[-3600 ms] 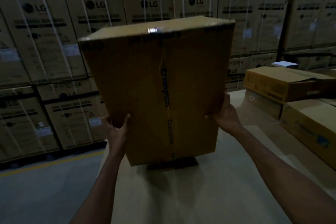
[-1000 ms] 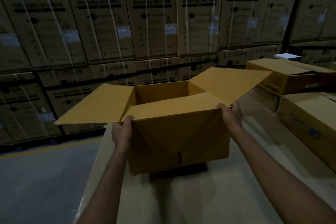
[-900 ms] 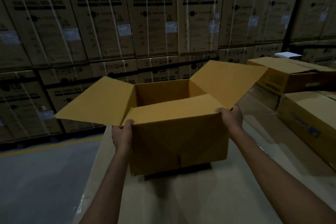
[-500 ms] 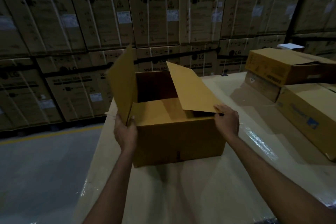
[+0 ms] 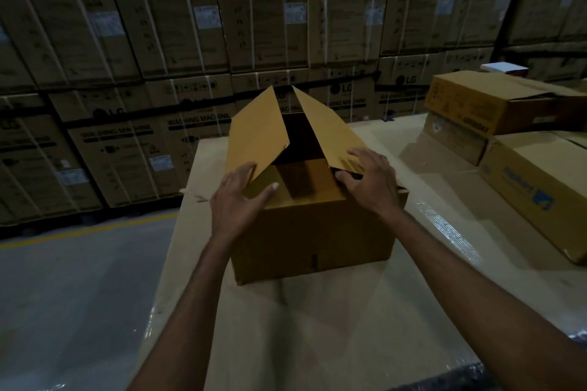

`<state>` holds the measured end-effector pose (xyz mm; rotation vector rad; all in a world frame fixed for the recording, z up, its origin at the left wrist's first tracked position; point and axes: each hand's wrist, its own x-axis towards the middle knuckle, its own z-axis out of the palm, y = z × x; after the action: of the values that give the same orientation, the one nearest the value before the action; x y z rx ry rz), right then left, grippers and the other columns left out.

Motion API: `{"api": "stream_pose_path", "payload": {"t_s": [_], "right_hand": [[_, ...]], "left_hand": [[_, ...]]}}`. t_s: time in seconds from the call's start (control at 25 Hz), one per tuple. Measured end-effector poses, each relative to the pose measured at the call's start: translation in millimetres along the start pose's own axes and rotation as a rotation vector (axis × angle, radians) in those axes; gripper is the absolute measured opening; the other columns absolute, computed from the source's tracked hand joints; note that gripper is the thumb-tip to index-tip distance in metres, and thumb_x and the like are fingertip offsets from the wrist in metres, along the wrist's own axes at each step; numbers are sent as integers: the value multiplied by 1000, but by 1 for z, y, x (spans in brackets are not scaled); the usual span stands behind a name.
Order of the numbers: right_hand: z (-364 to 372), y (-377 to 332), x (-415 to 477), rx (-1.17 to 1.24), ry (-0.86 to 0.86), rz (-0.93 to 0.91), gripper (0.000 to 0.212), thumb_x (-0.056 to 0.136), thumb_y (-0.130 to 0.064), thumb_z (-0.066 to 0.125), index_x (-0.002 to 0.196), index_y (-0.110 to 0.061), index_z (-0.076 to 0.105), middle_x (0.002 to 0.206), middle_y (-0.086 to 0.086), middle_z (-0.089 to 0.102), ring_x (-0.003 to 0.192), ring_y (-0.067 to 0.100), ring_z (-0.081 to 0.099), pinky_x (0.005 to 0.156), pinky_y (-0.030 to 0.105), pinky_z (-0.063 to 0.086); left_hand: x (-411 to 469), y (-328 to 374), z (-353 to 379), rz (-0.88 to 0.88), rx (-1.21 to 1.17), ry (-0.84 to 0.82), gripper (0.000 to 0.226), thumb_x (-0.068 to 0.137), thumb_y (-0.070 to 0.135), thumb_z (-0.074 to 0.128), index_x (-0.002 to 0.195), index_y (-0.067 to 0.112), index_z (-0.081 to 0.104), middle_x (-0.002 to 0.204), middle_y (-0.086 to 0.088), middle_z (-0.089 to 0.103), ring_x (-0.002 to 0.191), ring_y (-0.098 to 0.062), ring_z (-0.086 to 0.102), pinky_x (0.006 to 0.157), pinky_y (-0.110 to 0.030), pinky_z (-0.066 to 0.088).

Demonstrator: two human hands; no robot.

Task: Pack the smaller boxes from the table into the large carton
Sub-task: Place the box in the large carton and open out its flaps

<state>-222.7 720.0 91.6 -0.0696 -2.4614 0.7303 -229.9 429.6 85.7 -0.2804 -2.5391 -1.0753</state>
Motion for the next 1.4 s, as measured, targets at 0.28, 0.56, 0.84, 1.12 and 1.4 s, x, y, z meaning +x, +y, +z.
{"api": "stream_pose_path", "payload": {"t_s": [0.28,0.56,0.84,1.12,1.4], "right_hand": [[2,-28,26,-103,-292,-109,63,90,-66,50,141,-30,54,146,-1,54,129,20,48,107,46,42],[13,-50,97,-86,-497,-249,55,94,-53,62,141,-27,55,143,-1,53,130,22,45,104,45,45],[73,-122,115,227,-681,-385,39,96,-21,64,134,-23,55,125,-2,64,106,15,64,87,40,59],[126,-200,64,206,-794,-459,76,102,-8,50,164,-25,10,167,6,25,150,28,28,121,41,29],[149,-203,42,93,-802,-425,46,106,-23,51,152,-19,46,157,1,44,145,20,37,119,37,27]], "left_hand": [[17,27,-21,91,5,-108,84,83,82,49,153,37,38,157,-2,43,135,-25,49,106,-49,46],[64,70,-2,197,-39,-212,64,89,70,56,145,39,48,151,11,48,129,-12,50,95,-35,48],[61,65,-23,197,-143,330,32,100,45,58,122,25,70,113,11,71,101,2,67,78,-24,60],[36,-6,-92,-72,170,764,43,100,13,60,143,11,54,141,-14,57,123,-27,58,94,-32,51],[16,-89,-69,-560,408,345,44,94,45,62,135,28,62,170,-2,5,149,-50,-17,113,-74,-2]]}}
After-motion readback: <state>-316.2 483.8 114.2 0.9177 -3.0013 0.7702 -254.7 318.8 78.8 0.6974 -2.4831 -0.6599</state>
